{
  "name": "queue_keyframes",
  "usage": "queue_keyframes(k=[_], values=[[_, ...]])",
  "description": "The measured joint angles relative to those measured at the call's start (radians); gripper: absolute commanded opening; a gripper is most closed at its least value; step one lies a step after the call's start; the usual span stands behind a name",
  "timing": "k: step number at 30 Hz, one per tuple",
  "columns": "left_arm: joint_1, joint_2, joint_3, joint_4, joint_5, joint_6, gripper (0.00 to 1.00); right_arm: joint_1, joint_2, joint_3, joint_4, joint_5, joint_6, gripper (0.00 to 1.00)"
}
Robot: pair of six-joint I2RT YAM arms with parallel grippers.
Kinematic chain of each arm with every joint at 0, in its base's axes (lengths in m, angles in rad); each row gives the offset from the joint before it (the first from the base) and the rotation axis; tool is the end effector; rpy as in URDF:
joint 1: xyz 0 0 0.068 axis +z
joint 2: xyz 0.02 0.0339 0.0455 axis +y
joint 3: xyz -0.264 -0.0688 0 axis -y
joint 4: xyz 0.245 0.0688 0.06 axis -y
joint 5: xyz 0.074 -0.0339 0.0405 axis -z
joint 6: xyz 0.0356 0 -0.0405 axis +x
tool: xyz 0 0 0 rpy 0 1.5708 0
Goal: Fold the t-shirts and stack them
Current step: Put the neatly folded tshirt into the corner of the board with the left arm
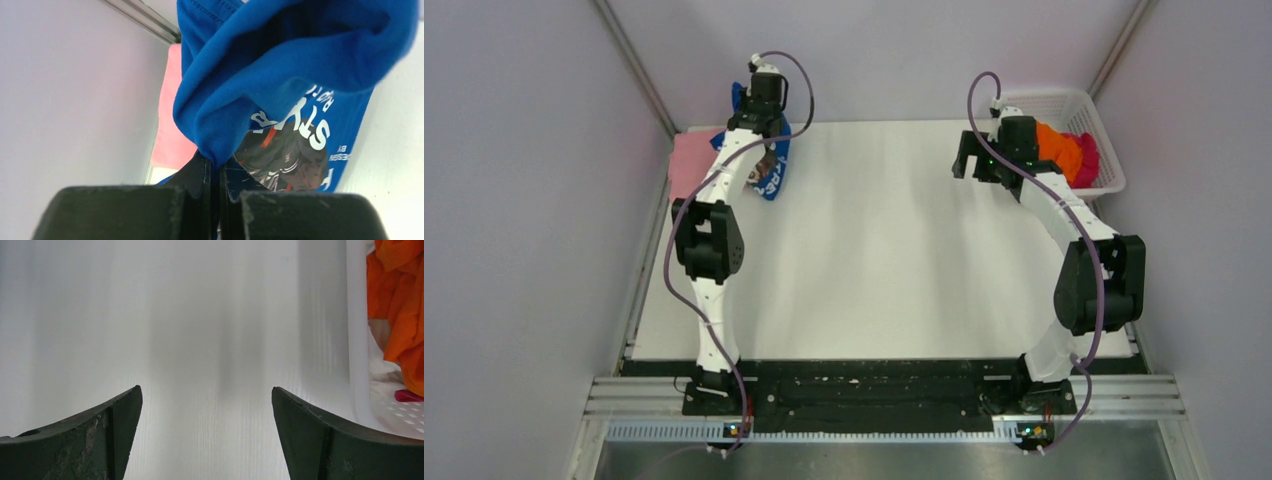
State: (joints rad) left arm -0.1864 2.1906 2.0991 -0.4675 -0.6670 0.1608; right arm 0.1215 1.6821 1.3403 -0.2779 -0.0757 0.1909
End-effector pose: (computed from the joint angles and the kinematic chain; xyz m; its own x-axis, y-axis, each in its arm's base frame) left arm 0.5045 -0.0727 0.3117 -0.5736 0.2362 -0.7843 -0.2816 0.8423 0.4596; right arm 0.3862 0.0499 0.2867 -0.6006 0.1173 -0.7909 -0.0693 0.9778 0.1976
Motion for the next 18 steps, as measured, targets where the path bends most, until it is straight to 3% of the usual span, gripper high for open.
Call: queue_keyframes(k=[8, 16, 18], values=[[0.076, 0.000, 0.055, 0.040, 0.055, 0.012, 0.00, 0.000, 0.000, 0.000, -0.010, 0.036, -0.016, 0.99], [0.192, 0.028, 0.071, 0.030, 0.150, -0.080, 0.00, 0.000, 0.000, 0.000, -0.027, 0.053, -0.017, 0.99], [0.222, 0.058, 0.076, 0.030, 0.160, -0.099, 0.26, 0.000, 0.000, 0.002, -0.031, 0.056, -0.017, 0.99]])
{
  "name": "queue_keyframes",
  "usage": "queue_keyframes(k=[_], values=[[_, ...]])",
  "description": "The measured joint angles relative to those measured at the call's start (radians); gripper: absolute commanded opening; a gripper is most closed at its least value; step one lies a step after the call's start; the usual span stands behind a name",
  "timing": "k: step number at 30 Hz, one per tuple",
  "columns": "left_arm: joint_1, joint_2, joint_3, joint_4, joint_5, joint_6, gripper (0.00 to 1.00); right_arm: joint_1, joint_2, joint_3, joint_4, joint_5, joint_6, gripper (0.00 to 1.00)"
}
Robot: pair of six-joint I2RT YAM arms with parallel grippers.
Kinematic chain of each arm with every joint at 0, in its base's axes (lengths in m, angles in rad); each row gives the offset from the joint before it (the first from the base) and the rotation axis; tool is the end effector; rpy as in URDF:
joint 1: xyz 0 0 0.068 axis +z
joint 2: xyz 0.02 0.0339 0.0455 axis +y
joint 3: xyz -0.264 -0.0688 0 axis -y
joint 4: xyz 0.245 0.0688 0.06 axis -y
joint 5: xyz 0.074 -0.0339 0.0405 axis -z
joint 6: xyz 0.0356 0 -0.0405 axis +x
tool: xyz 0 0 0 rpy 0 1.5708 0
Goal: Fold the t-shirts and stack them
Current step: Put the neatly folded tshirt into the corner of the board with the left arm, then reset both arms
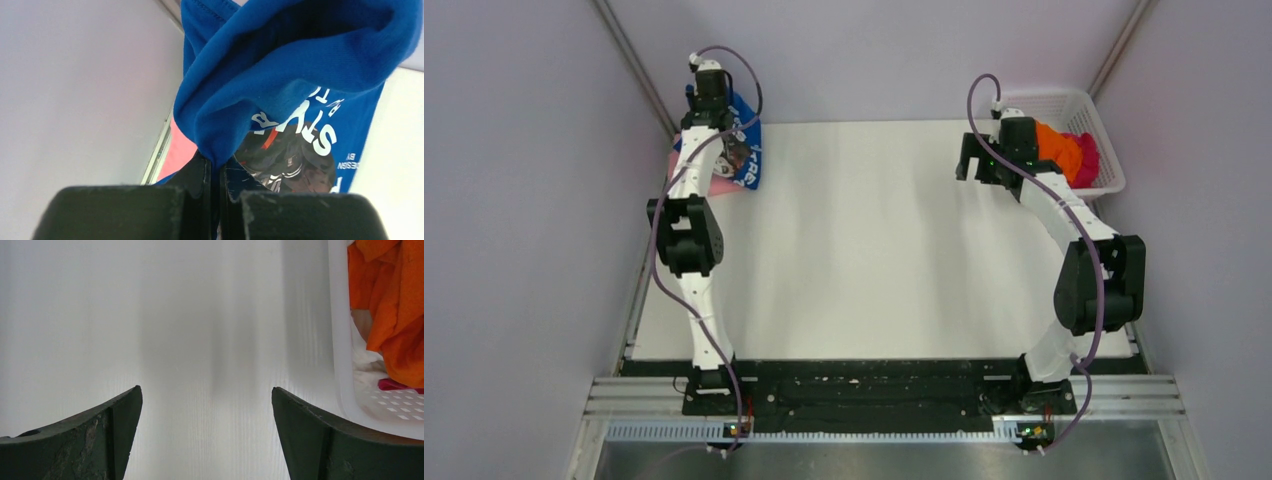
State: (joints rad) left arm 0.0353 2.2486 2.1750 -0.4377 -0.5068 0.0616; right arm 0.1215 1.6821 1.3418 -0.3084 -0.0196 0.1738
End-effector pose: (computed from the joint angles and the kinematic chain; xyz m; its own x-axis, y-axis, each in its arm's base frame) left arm 0.5250 0.0358 0.3095 -0.5160 0.0356 -0.8558 -0.4229 0.8583 0.2907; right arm 0.3847 0.0477 0.2844 -0.6143 0.0992 -0.7828 -0.0309 0.9883 0.1495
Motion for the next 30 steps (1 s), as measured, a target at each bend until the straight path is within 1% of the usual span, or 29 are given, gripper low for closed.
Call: queue_keyframes(k=[1, 2, 3, 4, 7, 11, 12, 14, 16, 18, 21, 23, 25, 27, 30], values=[[0.014, 0.014, 0.000, 0.000, 0.002, -0.009, 0.44, 0.000, 0.000, 0.001, 0.000, 0.000, 0.000, 0.99], [0.031, 0.035, 0.000, 0.000, 0.001, -0.027, 0.65, 0.000, 0.000, 0.002, -0.001, 0.001, 0.000, 0.99], [0.045, 0.053, 0.005, -0.003, -0.001, -0.034, 0.92, 0.000, 0.000, 0.003, -0.004, 0.001, 0.000, 0.99], [0.058, 0.072, 0.014, -0.009, -0.003, -0.044, 0.98, 0.000, 0.000, 0.006, -0.012, 0.004, -0.001, 0.99], [0.106, 0.146, 0.087, -0.056, -0.007, -0.115, 0.99, 0.000, 0.000, 0.018, -0.031, 0.023, -0.006, 0.99], [0.146, 0.137, 0.091, -0.093, 0.000, -0.186, 0.99, 0.000, -0.007, 0.015, -0.035, 0.049, 0.005, 0.99], [0.148, 0.126, 0.083, -0.092, 0.010, -0.201, 0.99, 0.000, -0.017, 0.005, -0.029, 0.053, 0.013, 0.99], [0.147, 0.056, 0.000, -0.084, 0.049, -0.251, 0.99, 0.000, -0.056, -0.043, -0.011, 0.060, 0.033, 0.99], [0.140, -0.063, -0.142, -0.076, 0.112, -0.299, 0.99, 0.000, -0.118, -0.122, 0.014, 0.067, 0.059, 0.99], [0.131, -0.213, -0.319, -0.039, 0.182, -0.348, 0.99, 0.000, -0.183, -0.205, 0.043, 0.077, 0.082, 0.99], [0.111, -0.508, -0.648, 0.063, 0.320, -0.429, 0.99, 0.000, -0.297, -0.356, 0.089, 0.109, 0.116, 0.99], [0.090, -0.704, -0.860, 0.156, 0.378, -0.471, 0.99, 0.000, -0.376, -0.454, 0.112, 0.141, 0.142, 0.99], [0.060, -0.897, -1.063, 0.240, 0.413, -0.514, 0.99, 0.000, -0.454, -0.546, 0.132, 0.180, 0.169, 0.99], [0.026, -1.041, -1.234, 0.330, 0.439, -0.549, 0.99, 0.000, -0.535, -0.636, 0.157, 0.211, 0.189, 0.99], [-0.037, -1.184, -1.431, 0.378, 0.454, -0.594, 0.99, 0.000, -0.669, -0.772, 0.191, 0.239, 0.208, 0.99]])
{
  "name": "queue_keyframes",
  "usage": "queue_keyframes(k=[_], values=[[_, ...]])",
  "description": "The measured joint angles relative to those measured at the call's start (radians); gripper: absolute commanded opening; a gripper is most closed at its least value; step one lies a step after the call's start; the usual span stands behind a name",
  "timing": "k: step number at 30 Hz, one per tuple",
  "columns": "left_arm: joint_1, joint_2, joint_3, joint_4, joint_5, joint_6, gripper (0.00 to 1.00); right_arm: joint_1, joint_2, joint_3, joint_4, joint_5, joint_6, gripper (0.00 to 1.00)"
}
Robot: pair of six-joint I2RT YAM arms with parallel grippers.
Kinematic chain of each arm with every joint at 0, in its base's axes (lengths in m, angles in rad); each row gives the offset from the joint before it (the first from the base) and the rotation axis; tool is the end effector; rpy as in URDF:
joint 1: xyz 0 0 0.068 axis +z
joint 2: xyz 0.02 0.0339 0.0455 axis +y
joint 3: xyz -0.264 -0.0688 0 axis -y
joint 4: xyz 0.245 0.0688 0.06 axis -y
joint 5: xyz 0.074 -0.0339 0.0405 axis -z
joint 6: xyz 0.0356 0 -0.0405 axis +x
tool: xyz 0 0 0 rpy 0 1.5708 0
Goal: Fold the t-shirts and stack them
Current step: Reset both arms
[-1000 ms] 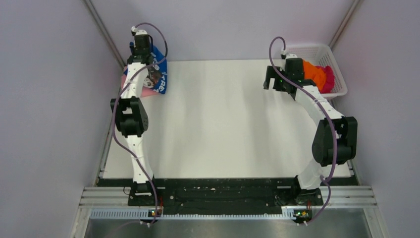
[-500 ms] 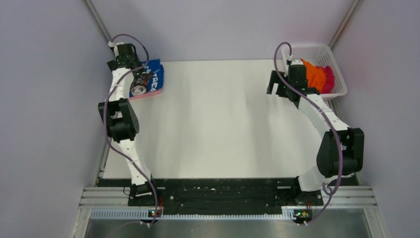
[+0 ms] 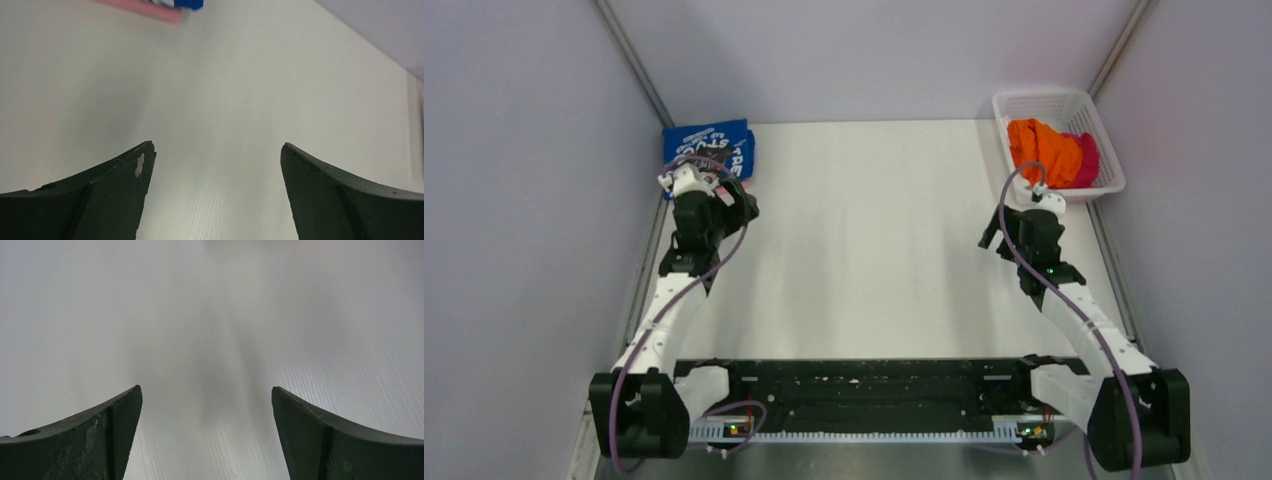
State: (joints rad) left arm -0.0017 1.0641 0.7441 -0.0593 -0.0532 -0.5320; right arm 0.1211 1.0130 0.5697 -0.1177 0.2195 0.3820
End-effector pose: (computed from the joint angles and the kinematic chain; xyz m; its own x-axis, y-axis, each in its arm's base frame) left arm 0.2451 0.0015 0.2837 -0.2949 -0.5060 -0.8105 -0.2289 0.8610 -0.4542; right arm 0.2187 0.0188 0.2287 -0.4658 0.3098 -0.8289 0.2573 0.9437 0.2081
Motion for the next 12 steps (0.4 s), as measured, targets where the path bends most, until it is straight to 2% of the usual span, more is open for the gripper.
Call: queue_keyframes(k=[6, 12], values=[[-0.085, -0.164, -0.227, -0.004, -0.050, -0.024, 0.99, 0.000, -0.189, -0.164, 0.075, 0.047, 0.014, 0.99], [-0.085, -0.235, -0.261, 0.023, -0.127, -0.008, 0.99, 0.000, -0.241, -0.219, 0.155, 0.070, 0.014, 0.99]])
